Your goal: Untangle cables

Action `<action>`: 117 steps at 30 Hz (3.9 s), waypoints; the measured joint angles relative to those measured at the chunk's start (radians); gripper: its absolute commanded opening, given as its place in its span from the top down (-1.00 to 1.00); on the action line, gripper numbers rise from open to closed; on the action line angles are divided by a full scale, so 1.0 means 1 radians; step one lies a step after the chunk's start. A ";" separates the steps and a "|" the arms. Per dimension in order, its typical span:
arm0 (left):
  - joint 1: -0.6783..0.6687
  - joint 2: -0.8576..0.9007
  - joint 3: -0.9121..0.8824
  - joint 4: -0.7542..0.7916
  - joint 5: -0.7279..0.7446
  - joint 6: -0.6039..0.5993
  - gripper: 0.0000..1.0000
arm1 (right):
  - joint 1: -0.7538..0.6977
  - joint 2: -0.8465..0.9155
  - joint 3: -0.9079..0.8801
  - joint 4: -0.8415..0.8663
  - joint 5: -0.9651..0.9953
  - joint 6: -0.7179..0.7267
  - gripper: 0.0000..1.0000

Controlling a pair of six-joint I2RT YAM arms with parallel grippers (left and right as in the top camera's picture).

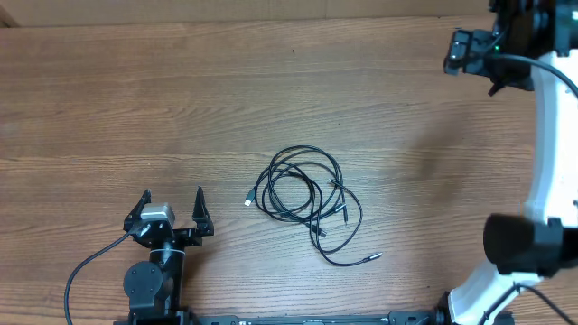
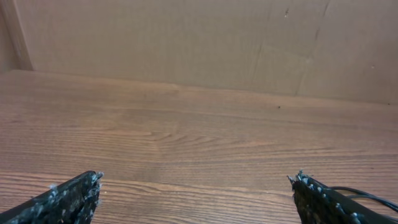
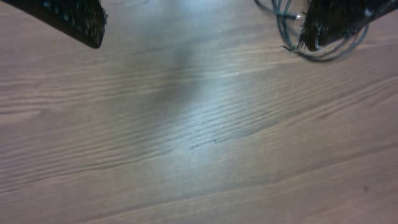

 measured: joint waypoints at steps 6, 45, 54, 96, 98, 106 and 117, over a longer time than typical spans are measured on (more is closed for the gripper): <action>0.000 0.000 0.000 0.000 0.000 0.000 -0.99 | 0.000 -0.318 -0.001 -0.033 0.035 0.016 -0.99; 0.000 0.000 0.000 0.000 0.000 0.000 -0.99 | 0.000 -0.664 -1.338 0.972 -0.108 0.106 -1.00; 0.000 0.000 0.000 0.000 0.000 0.000 -0.99 | 0.000 -0.282 -0.914 0.742 -0.112 0.076 -1.00; 0.000 0.000 0.000 0.000 0.000 0.000 -0.99 | 0.000 -1.166 -0.876 0.303 -0.115 0.081 -0.39; 0.000 0.000 0.000 0.000 0.000 0.000 -0.99 | 0.000 -1.166 -0.875 0.305 -0.114 0.082 -0.99; 0.000 0.000 0.000 0.000 0.000 0.000 -0.99 | 0.000 -1.166 -0.875 0.307 -0.115 0.079 -0.57; 0.000 0.000 0.000 0.000 0.000 0.000 -0.99 | 0.000 -1.166 -0.875 0.310 -0.115 0.080 -0.78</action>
